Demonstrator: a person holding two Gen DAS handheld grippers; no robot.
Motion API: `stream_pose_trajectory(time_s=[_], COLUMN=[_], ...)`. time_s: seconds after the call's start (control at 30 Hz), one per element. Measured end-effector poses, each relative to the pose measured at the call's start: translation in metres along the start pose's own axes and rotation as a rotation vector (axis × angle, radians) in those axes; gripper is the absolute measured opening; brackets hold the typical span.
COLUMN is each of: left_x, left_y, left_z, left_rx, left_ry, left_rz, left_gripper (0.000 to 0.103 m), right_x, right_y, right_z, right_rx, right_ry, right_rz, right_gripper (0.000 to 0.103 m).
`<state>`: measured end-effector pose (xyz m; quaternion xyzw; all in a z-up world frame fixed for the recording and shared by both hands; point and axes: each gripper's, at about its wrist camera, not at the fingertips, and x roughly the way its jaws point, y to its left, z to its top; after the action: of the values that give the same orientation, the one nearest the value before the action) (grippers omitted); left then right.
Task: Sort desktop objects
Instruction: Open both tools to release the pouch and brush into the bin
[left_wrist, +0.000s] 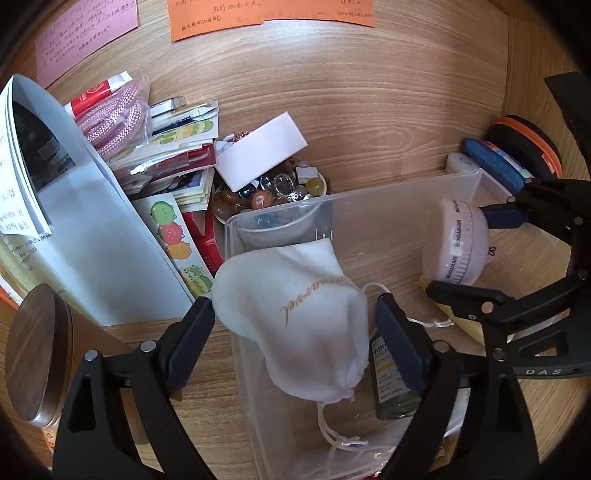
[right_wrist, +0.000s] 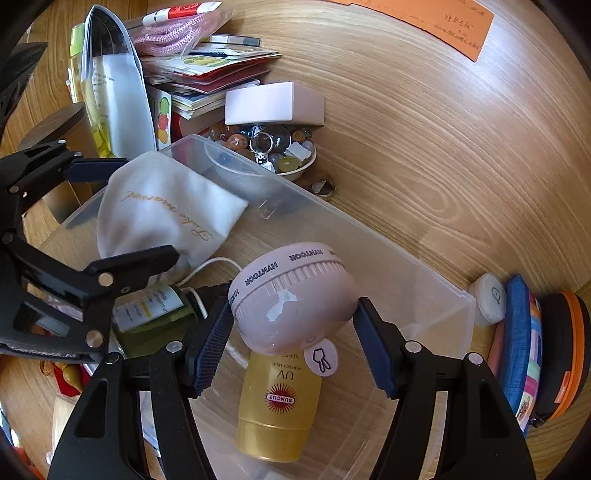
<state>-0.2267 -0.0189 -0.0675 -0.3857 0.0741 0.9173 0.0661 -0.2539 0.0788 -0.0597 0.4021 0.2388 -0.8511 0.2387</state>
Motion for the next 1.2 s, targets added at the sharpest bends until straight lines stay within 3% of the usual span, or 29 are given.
stream_pose_trajectory(time_s=[0.17, 0.63, 0.77, 0.93, 1.2], left_x=[-0.004, -0.020, -0.022, -0.032, -0.059], left_y=[0.002, 0.025, 0.021, 0.021, 0.018], left_z=[-0.001, 0.004, 0.004, 0.006, 0.004], left_rx=[-0.015, -0.132, -0.120, -0.129, -0.123], left_ry=[0.001, -0.026, -0.033, -0.048, -0.080], left_rz=[-0.003, -0.142, -0.102, -0.105, -0.070], left_gripper=[0.089, 0.089, 0.089, 0.089, 0.089], right_x=[0.002, -0.021, -0.035, -0.049, -0.071], right_y=[0.000, 0.004, 0.009, 0.010, 0.000], right_z=[0.000, -0.006, -0.012, -0.017, -0.028], right_rx=[0.008, -0.029, -0.053, -0.060, -0.001], right_ry=[0.006, -0.025, -0.052, -0.072, -0.100], right_rz=[0.010, -0.026, -0.048, -0.069, -0.055], right_gripper=[0.063, 0.074, 0.075, 0.075, 0.075])
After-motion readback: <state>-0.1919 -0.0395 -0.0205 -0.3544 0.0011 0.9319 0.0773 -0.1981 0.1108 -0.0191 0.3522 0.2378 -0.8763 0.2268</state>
